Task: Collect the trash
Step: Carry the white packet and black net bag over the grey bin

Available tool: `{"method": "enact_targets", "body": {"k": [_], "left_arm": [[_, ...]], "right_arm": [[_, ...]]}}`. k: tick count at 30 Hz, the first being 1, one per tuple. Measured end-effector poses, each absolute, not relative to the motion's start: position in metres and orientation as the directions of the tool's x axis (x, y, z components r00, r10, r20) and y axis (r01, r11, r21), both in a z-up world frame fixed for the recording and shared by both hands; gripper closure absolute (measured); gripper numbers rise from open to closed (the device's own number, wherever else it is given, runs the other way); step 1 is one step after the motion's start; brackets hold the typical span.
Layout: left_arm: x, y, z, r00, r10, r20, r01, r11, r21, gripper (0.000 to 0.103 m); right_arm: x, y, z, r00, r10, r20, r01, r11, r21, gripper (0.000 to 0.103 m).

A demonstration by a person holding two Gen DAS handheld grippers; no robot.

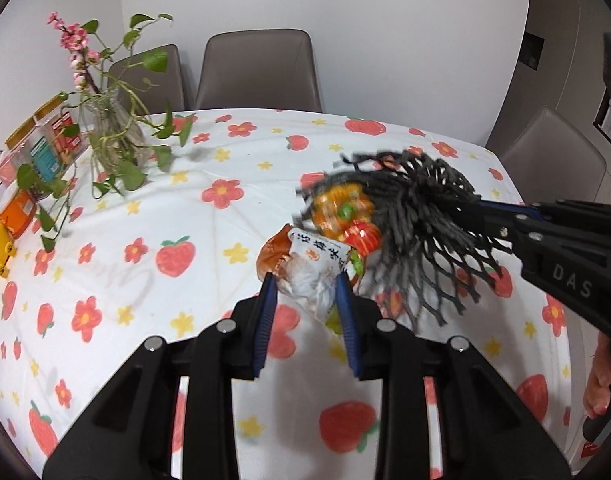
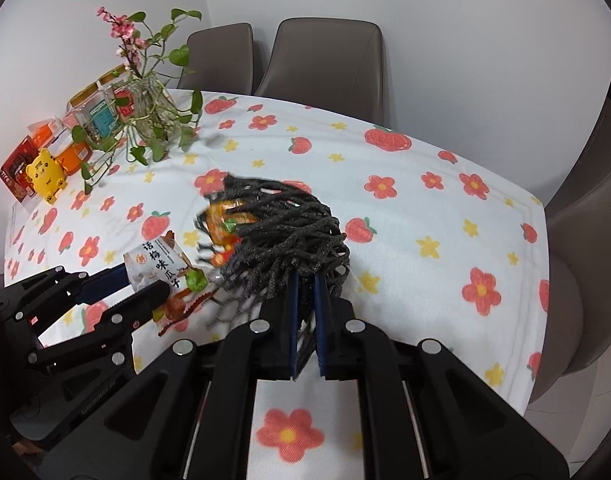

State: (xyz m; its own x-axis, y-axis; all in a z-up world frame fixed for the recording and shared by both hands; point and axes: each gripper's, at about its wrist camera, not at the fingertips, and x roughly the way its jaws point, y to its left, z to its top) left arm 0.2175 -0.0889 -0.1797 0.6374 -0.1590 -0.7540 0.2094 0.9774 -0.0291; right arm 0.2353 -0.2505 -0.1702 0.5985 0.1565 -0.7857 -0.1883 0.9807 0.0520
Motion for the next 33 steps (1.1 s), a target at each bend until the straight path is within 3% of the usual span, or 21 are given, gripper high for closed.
{"method": "enact_targets", "body": {"k": [16,33], "left_arm": [[0.145,-0.067,-0.152,0.654,-0.223,-0.723,0.301,0.953,-0.021,0.072],[0.056,-0.157,-0.132,0.587,-0.396,-0.706,0.571,0.821,0.014,0.072]], "right_arm": [[0.127,-0.242,-0.148,0.636,0.038,-0.771,-0.045,0.999,0.012,0.096],[-0.025,-0.307,-0.131,0.662,-0.147,-0.735,0.24,0.971,0.022,0.096]]}}
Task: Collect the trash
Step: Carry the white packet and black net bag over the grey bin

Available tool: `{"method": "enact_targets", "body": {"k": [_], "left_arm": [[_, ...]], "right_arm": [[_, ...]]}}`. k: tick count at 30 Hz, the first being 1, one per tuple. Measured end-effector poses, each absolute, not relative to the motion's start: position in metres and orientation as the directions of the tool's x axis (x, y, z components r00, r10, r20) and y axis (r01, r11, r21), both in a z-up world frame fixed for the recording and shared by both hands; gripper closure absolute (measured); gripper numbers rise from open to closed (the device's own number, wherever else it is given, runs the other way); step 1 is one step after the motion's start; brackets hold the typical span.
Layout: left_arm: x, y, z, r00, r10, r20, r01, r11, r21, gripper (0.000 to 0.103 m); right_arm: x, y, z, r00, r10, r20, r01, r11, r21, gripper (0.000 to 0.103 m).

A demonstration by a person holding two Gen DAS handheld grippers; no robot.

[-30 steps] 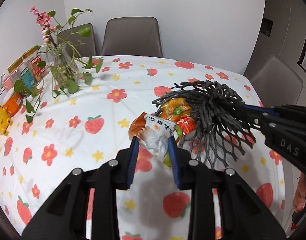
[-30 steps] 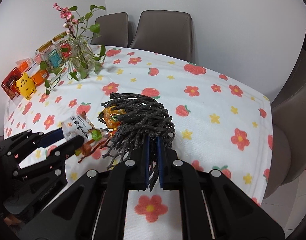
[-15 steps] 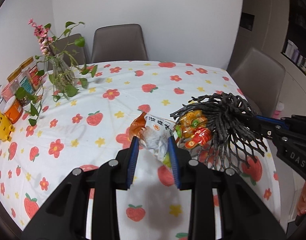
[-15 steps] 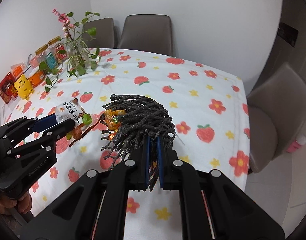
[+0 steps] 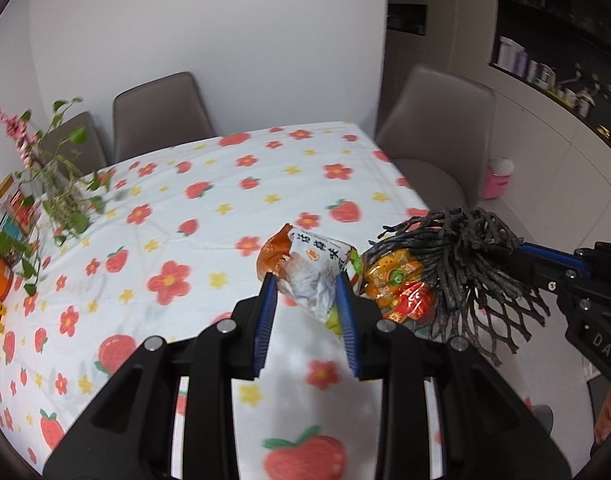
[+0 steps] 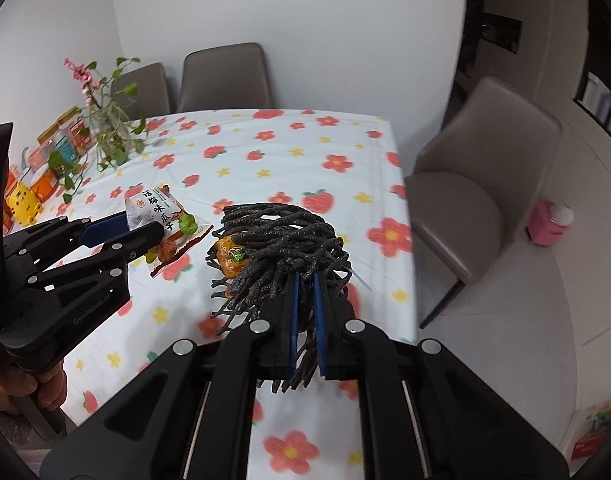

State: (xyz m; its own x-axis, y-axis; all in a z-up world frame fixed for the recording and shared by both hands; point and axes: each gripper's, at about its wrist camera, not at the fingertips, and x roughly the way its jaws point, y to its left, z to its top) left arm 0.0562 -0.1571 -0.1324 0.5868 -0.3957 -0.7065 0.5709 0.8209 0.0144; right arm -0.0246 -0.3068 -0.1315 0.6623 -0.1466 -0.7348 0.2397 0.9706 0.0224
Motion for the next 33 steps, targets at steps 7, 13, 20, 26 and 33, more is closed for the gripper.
{"method": "enact_targets", "body": {"k": [7,13,20,26,33], "left_arm": [[-0.033,-0.227,-0.12,0.531,-0.488,-0.692,0.695,0.718,0.027,0.072],[-0.141,-0.291,-0.119,0.435,-0.571,-0.696,0.806,0.592,0.018,0.072],[-0.265,-0.368,-0.123,0.269,-0.66,-0.701,0.93,0.367,0.01,0.072],[-0.355,-0.432,-0.137,0.089,-0.676,-0.732,0.993,0.12,0.01,0.072],[-0.436,-0.504,-0.169,-0.11,-0.613,-0.782,0.985,-0.17,-0.006,0.072]], "right_arm": [[-0.142,-0.357,-0.121,0.656,-0.261,-0.708,0.402,0.915,0.036,0.096],[-0.273,-0.398,-0.118,0.601,-0.381,-0.703,0.56,0.828,0.03,0.096],[-0.416,-0.431,-0.123,0.486,-0.522,-0.701,0.747,0.665,0.023,0.098],[-0.527,-0.451,-0.141,0.325,-0.615,-0.718,0.905,0.423,0.048,0.1],[-0.613,-0.466,-0.177,0.149,-0.617,-0.773,0.987,0.144,0.075,0.1]]}}
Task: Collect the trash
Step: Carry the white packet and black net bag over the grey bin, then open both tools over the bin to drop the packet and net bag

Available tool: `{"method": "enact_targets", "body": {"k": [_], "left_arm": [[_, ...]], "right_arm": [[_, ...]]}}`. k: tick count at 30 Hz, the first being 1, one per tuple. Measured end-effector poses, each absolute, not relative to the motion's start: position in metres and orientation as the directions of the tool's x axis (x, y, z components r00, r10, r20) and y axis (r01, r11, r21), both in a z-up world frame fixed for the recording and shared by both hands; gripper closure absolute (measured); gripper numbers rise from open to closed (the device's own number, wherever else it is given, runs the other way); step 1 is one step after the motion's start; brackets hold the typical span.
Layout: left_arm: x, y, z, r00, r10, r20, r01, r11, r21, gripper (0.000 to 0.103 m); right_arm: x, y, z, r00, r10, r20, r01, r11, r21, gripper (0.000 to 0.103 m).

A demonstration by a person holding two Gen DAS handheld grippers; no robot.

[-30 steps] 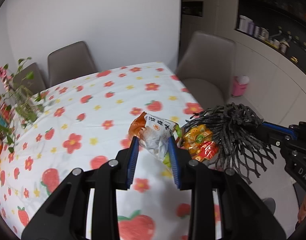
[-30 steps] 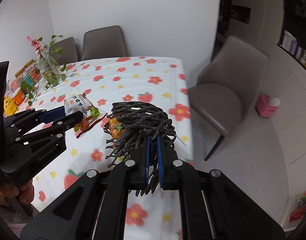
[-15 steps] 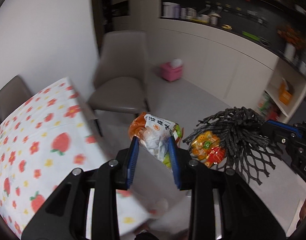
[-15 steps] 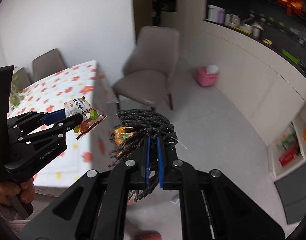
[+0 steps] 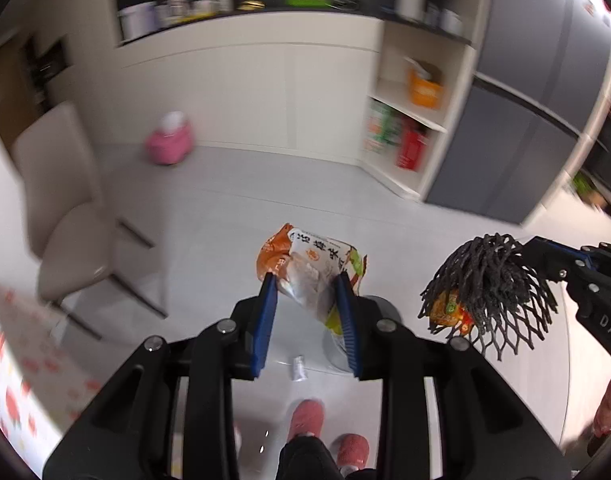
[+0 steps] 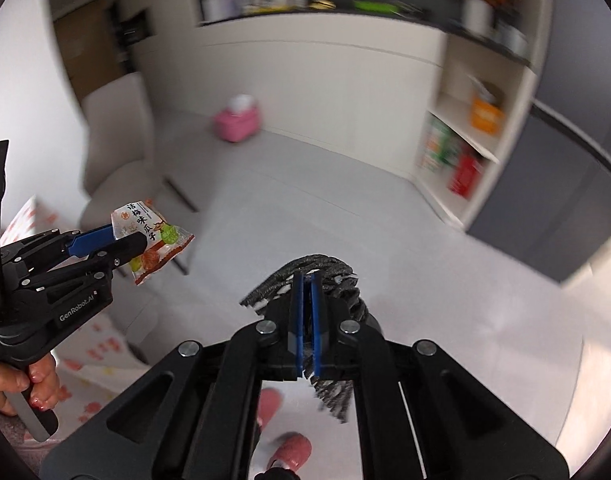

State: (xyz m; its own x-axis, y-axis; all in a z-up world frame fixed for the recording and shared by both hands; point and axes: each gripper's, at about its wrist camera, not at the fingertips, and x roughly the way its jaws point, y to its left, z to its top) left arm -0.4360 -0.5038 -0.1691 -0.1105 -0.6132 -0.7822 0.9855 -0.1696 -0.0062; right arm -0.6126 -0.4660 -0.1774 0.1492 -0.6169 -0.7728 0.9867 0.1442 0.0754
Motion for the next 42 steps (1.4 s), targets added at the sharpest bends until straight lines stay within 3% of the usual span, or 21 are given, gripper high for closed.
{"method": "enact_targets", "body": {"k": [8,14,24,30,34,38,42], "left_arm": [[-0.495,-0.574,-0.227,-0.258,-0.481,-0.838,0.911,-0.411,-0.044,0.072],[-0.53,-0.619,-0.297,-0.319,-0.377,-0.869,0.853,-0.514,-0.09,0.072],[-0.575,-0.66,-0.468,-0.257,-0.292,-0.921,0.79,-0.612,-0.026,0.071],[-0.586,-0.666,-0.544,-0.178,-0.248,-0.952,0.738,-0.674,0.037,0.066],[-0.587,-0.67,-0.564,-0.16,-0.227,-0.961,0.712,-0.7,0.047,0.052],[-0.588,-0.674,-0.561,-0.17,-0.219,-0.961,0.716,-0.697,0.032,0.042],[-0.588,-0.674,-0.55,-0.182,-0.216,-0.959,0.719,-0.694,0.02,0.042]], "right_arm": [[-0.65,-0.501,-0.236,0.019,-0.542,-0.84,0.992,-0.096,0.084,0.1],[-0.662,-0.542,-0.313,-0.013,-0.508,-0.861,0.979,-0.182,0.093,0.1],[-0.668,-0.598,-0.477,0.01,-0.403,-0.915,0.968,-0.227,0.111,0.1],[-0.669,-0.608,-0.553,0.03,-0.33,-0.943,0.967,-0.228,0.11,0.097],[-0.674,-0.611,-0.574,0.026,-0.31,-0.95,0.968,-0.229,0.101,0.076],[-0.681,-0.613,-0.576,0.023,-0.3,-0.954,0.966,-0.238,0.098,0.073],[-0.684,-0.61,-0.565,0.005,-0.3,-0.954,0.97,-0.232,0.078,0.073]]}}
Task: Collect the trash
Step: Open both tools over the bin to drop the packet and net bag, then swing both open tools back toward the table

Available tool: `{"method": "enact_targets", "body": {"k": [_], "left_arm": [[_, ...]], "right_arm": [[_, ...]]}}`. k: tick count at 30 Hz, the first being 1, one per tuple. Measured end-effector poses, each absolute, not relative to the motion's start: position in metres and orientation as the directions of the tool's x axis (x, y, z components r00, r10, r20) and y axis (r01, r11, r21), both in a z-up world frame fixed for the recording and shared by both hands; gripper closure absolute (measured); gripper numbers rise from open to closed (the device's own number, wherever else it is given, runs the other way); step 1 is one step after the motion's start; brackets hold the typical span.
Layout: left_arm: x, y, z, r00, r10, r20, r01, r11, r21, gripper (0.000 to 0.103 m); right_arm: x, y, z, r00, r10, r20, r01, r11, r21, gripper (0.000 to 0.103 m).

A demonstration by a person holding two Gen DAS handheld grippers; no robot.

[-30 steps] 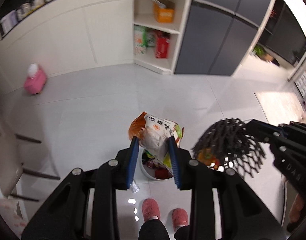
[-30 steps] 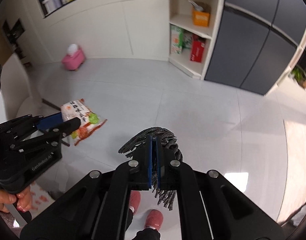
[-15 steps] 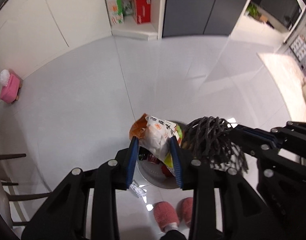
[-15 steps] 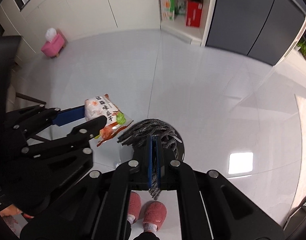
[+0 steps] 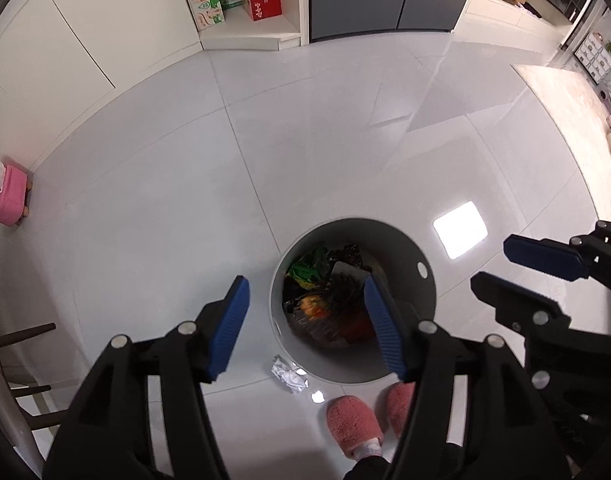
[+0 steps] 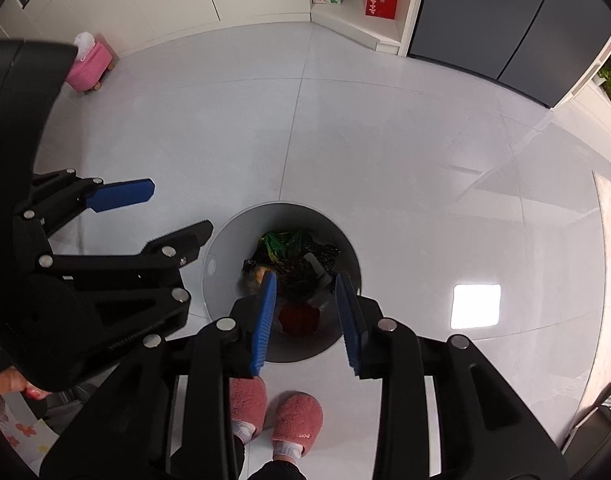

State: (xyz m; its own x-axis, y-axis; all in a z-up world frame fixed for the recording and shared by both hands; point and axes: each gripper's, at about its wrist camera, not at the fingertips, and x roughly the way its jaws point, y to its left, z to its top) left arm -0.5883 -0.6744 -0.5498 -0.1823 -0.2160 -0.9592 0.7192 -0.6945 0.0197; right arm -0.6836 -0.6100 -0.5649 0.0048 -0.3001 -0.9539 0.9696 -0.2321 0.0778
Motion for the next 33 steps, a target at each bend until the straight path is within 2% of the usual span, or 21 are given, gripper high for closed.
{"method": "enact_targets", "body": {"k": [8,20,26,33], "left_arm": [[-0.593,-0.677,-0.49,-0.219,-0.258,-0.941,0.714,-0.7,0.026,0.042],[-0.579,-0.669,-0.333,-0.307,-0.396,-0.865,0.738,-0.673,0.047,0.042],[-0.548,-0.652,-0.255,-0.284,-0.497,-0.82,0.805,-0.587,0.078,0.042],[-0.486,-0.624,-0.172,-0.197,-0.639,-0.744,0.933,-0.356,0.059,0.042]], "right_arm": [[-0.691,-0.609,-0.504,-0.046,-0.35,-0.936,0.971,-0.237,0.041,0.073],[-0.676,-0.581,-0.333,-0.093,-0.487,-0.868,0.977,-0.212,0.014,0.073],[-0.656,-0.564,-0.256,-0.065,-0.554,-0.83,0.996,-0.092,-0.017,0.073],[-0.614,-0.546,-0.168,0.059,-0.651,-0.756,0.992,0.126,-0.031,0.072]]}}
